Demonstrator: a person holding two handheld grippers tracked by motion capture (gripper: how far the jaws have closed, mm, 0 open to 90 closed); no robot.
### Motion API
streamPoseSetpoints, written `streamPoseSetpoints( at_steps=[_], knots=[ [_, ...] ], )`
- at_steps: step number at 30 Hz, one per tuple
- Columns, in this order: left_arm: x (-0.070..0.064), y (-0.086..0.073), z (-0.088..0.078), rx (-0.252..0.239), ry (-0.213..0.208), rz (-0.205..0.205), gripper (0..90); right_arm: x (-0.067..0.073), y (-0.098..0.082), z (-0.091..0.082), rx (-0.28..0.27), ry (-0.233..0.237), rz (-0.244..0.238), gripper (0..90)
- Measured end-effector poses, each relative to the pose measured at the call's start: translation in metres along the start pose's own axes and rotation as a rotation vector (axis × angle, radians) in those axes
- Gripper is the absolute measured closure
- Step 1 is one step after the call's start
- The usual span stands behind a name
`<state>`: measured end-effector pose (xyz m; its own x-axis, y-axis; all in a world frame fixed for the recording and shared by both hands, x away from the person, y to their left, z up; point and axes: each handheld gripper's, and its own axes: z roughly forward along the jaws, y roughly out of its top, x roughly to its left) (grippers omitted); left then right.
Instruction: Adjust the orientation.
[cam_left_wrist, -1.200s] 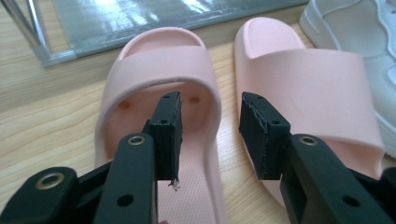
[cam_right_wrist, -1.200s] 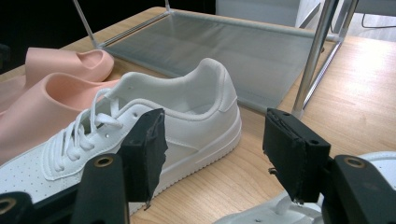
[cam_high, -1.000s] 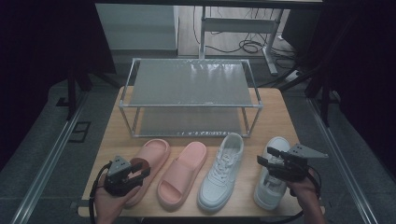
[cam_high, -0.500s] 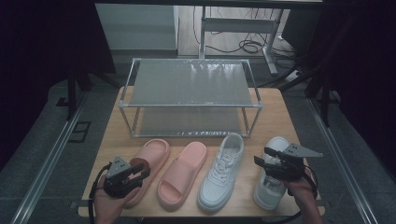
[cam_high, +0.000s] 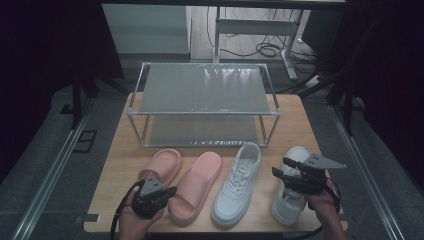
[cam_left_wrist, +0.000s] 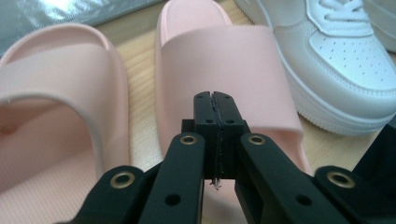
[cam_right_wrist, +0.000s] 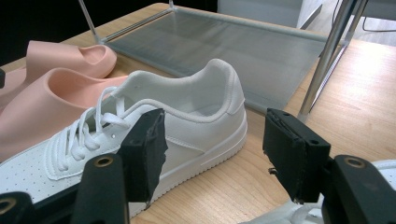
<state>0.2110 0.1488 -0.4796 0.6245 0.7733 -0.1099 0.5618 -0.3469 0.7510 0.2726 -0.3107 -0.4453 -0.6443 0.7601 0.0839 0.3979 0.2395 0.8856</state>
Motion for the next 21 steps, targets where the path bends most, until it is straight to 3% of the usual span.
streamPoseSetpoints(
  at_steps=[4, 5, 11, 19, 21],
  knots=[
    [0.004, -0.009, -0.003, 0.022, 0.027, -0.019, 89.9, 0.000, 0.000, -0.003, -0.009, -0.003, 0.002, 39.6],
    [0.006, -0.013, -0.003, 0.032, 0.052, -0.021, 89.9, 0.000, 0.000, -0.003, -0.009, -0.003, 0.002, 39.6],
    [0.013, -0.021, 0.003, 0.077, 0.117, -0.013, 89.9, 0.000, 0.000, -0.003, -0.008, -0.008, 0.003, 39.7],
    [0.026, -0.031, 0.010, 0.125, 0.136, -0.047, 89.9, -0.001, -0.002, -0.001, 0.003, -0.009, 0.005, 39.7],
    [0.028, -0.032, 0.009, 0.118, 0.127, -0.057, 89.9, 0.000, -0.001, -0.001, 0.001, -0.008, 0.003, 39.7]
  ],
)
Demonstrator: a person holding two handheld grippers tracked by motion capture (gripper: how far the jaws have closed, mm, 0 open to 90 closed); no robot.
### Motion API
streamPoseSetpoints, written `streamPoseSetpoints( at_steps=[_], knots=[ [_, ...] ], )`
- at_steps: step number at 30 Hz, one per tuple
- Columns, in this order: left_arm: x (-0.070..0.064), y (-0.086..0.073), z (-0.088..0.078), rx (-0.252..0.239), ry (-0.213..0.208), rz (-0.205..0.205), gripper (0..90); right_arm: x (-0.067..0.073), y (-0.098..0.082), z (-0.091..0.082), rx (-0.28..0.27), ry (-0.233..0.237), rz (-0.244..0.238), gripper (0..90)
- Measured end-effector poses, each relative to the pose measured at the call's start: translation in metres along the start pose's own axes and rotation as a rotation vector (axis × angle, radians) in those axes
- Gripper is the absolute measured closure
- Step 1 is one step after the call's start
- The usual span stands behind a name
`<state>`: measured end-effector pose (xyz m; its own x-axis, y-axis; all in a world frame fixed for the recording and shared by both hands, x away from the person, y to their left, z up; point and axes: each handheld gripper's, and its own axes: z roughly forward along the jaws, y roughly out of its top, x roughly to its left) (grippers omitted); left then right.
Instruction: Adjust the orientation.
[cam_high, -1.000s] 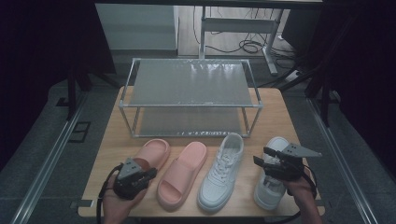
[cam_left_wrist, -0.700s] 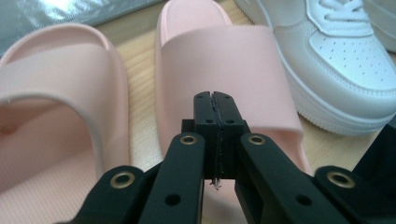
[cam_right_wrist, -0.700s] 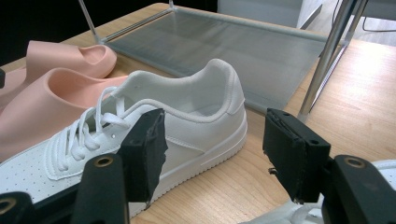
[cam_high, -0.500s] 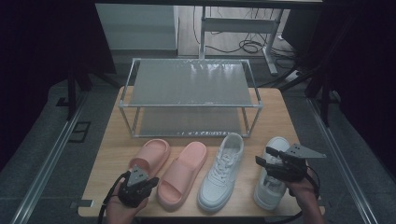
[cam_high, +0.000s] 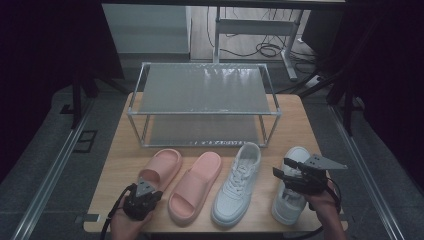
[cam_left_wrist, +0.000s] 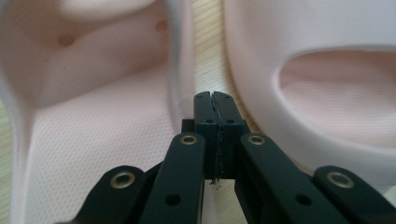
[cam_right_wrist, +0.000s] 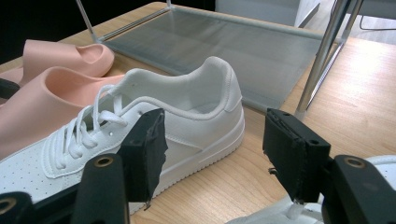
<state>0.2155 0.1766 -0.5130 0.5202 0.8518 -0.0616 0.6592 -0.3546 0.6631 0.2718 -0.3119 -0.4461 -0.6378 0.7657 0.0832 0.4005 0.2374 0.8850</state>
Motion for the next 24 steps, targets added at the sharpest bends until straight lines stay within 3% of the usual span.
streamPoseSetpoints(
  at_steps=[13, 24],
  knots=[
    [0.022, -0.007, -0.008, 0.001, 0.013, -0.058, 89.9, 0.000, 0.000, 0.000, 0.004, -0.003, 0.002, 39.7],
    [0.026, -0.009, -0.009, -0.005, 0.018, -0.074, 89.7, 0.000, -0.001, 0.001, 0.004, -0.001, -0.001, 39.6]
  ],
)
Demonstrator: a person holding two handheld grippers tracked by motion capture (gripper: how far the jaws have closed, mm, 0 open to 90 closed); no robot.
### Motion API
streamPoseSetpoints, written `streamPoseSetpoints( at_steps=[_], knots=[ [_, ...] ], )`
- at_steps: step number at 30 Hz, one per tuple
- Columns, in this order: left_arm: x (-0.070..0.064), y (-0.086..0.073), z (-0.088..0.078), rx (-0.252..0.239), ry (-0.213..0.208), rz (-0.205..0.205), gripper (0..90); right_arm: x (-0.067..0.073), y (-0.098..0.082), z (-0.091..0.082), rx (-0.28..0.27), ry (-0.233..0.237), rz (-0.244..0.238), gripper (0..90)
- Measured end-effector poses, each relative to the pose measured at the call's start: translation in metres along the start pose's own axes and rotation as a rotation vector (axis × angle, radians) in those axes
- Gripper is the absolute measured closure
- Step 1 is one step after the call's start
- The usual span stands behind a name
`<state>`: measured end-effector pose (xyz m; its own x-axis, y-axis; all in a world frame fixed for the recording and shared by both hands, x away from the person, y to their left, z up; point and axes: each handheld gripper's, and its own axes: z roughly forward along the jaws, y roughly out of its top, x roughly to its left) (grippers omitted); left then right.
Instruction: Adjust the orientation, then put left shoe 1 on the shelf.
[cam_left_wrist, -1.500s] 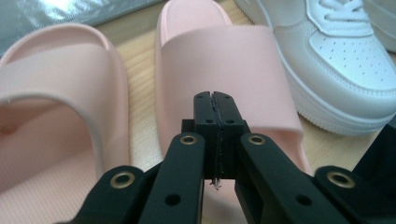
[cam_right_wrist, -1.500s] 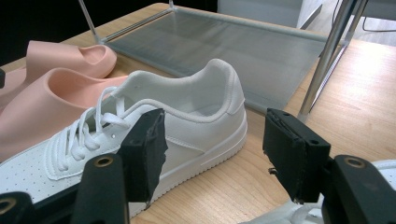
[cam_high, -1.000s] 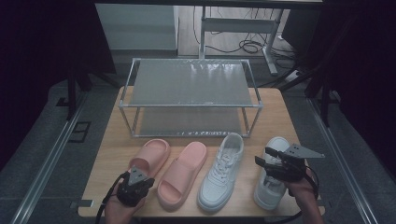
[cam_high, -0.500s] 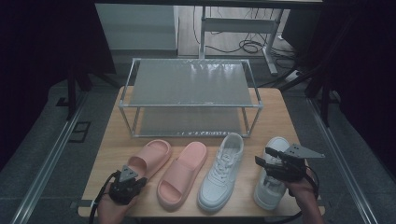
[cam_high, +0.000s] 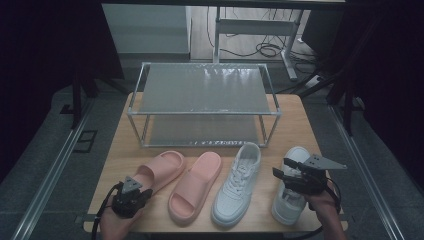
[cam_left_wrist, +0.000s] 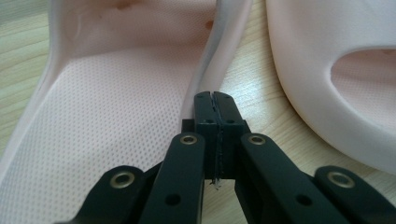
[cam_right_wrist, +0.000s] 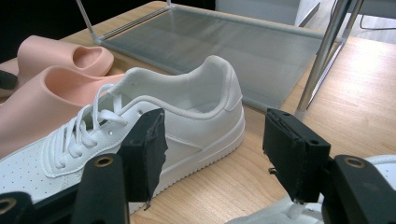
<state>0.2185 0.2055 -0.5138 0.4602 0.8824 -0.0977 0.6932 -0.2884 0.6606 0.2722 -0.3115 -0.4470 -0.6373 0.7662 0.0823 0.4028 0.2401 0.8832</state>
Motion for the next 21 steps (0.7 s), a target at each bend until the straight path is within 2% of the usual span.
streamPoseSetpoints(
  at_steps=[3, 4, 5, 6, 8, 16, 21],
  knots=[
    [-0.002, 0.001, 0.000, -0.003, -0.005, 0.001, 86.7, 0.000, 0.000, 0.001, 0.003, 0.002, 0.000, 39.6],
    [-0.003, 0.002, -0.003, -0.020, -0.022, -0.002, 81.8, 0.000, 0.000, 0.000, 0.002, 0.002, 0.000, 39.6],
    [-0.003, 0.002, -0.003, -0.020, -0.022, -0.002, 79.2, 0.000, 0.000, 0.000, 0.002, 0.002, 0.000, 39.6],
    [-0.003, 0.003, -0.006, -0.036, -0.032, -0.005, 79.2, 0.000, 0.000, 0.000, 0.001, 0.002, 0.000, 39.6],
    [-0.004, 0.006, -0.013, -0.089, -0.059, -0.006, 69.0, -0.001, 0.000, 0.000, 0.000, -0.001, 0.002, 39.7],
    [0.000, 0.006, -0.015, -0.103, -0.057, -0.015, 56.9, 0.000, -0.001, 0.002, 0.006, 0.004, -0.001, 39.6],
    [0.006, 0.009, -0.015, -0.102, -0.064, -0.005, 51.2, 0.001, 0.000, 0.001, 0.002, 0.003, -0.001, 39.7]
  ],
)
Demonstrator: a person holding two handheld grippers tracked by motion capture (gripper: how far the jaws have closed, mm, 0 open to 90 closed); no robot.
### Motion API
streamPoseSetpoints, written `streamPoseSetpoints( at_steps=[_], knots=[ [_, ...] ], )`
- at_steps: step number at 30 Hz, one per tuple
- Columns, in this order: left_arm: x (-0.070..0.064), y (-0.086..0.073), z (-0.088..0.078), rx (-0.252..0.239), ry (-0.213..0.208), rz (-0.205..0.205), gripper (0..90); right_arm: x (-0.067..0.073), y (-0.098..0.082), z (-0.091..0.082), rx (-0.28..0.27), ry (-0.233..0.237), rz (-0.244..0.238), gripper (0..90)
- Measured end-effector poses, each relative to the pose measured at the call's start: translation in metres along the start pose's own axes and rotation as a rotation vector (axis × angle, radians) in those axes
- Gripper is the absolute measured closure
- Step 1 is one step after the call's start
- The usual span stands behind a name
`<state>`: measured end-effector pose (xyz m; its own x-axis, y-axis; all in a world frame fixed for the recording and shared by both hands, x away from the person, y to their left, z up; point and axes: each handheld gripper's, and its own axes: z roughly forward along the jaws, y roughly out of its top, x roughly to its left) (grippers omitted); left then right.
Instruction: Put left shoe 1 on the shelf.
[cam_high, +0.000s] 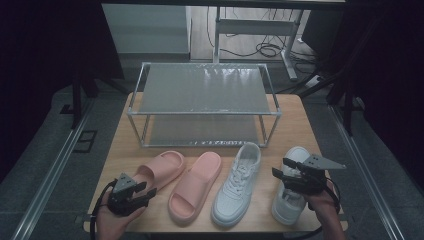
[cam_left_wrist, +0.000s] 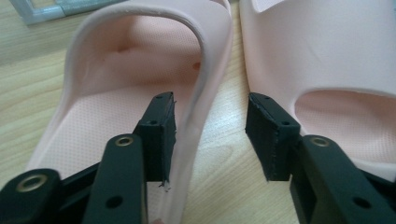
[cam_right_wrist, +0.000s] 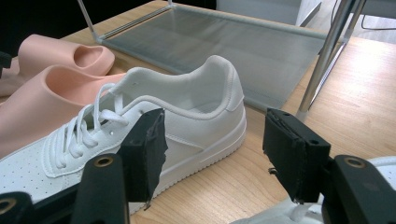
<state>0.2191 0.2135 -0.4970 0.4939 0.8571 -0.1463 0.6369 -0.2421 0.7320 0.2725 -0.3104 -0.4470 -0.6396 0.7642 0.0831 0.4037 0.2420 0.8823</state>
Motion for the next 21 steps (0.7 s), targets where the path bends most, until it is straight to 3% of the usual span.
streamPoseSetpoints(
  at_steps=[11, 18, 21],
  knots=[
    [0.003, 0.013, 0.014, 0.050, -0.020, 0.040, 44.3, 0.000, -0.001, 0.000, 0.005, -0.002, 0.000, 39.6],
    [0.005, 0.021, 0.029, 0.082, -0.026, 0.050, 45.3, 0.000, -0.001, 0.001, 0.004, -0.002, 0.001, 39.7],
    [0.005, 0.022, 0.035, 0.093, -0.035, 0.054, 50.1, 0.000, -0.001, 0.000, 0.005, -0.002, 0.002, 39.6]
  ],
)
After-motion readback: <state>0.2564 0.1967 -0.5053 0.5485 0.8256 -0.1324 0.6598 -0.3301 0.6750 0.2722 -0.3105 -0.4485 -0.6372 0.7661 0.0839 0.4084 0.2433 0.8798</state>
